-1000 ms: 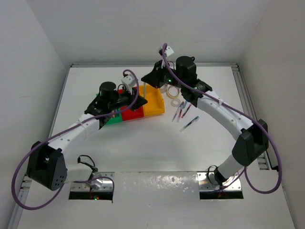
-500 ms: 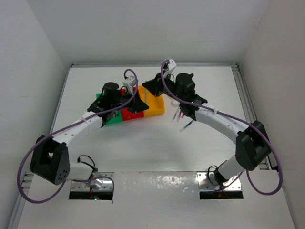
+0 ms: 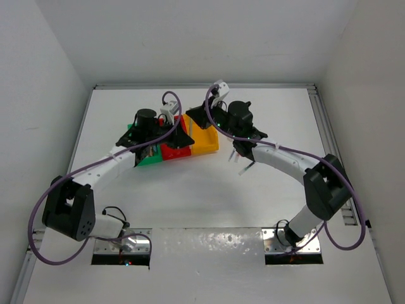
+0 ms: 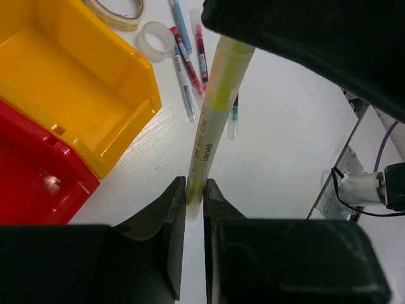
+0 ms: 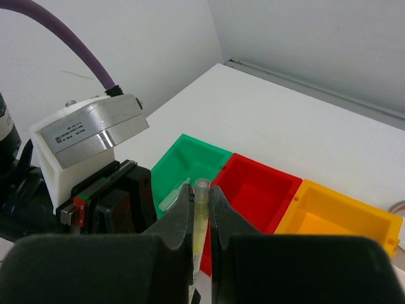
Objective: Sort the stationery into containers
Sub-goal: Close the pen cap on the pen.
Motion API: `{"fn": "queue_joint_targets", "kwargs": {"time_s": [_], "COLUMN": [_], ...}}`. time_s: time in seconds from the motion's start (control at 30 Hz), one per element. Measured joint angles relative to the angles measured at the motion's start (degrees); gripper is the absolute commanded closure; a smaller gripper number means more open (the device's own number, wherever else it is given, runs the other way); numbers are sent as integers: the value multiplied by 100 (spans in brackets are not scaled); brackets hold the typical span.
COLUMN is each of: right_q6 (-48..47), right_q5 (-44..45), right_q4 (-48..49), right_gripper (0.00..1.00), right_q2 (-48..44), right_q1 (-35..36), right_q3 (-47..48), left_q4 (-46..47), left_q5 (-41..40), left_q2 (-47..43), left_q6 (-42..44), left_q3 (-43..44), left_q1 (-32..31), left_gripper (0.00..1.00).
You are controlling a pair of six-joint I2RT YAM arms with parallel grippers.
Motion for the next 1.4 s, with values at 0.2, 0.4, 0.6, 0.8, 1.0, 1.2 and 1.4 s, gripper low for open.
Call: {"fn": "queue_joint_targets", "kwargs": {"time_s": [0.2,0.4,0.6,0.8,1.0,1.2,1.4], "right_q6": [-151,-289,-363,-485,-721,-841,-846], "right_q5": [92,98,101,149,162,162,177], "right_q4": [249,273,315,389,382,389,302], "right_gripper": [100,100,100,100,100,100,85], "right_q2": [151,260,299,334,402,402,378], "right_q1": [76,142,160,192,332,382,393], "right_q3": [-46,55,63,46,109,87,118], "left_q4": [0,0,0,-4,-46,-61,-70], "left_q5": [-46,-74,-103,-175,-227,-260,-258], "left_q2": [35,35,35,35,35,35,35], "left_q6": [-2,0,0,59,120,219,308], "left_q3": [2,2,2,2,2,2,-2], "left_q1": [94,118,133,144,144,144,144], "left_gripper": [100,100,100,100,100,100,100]}}
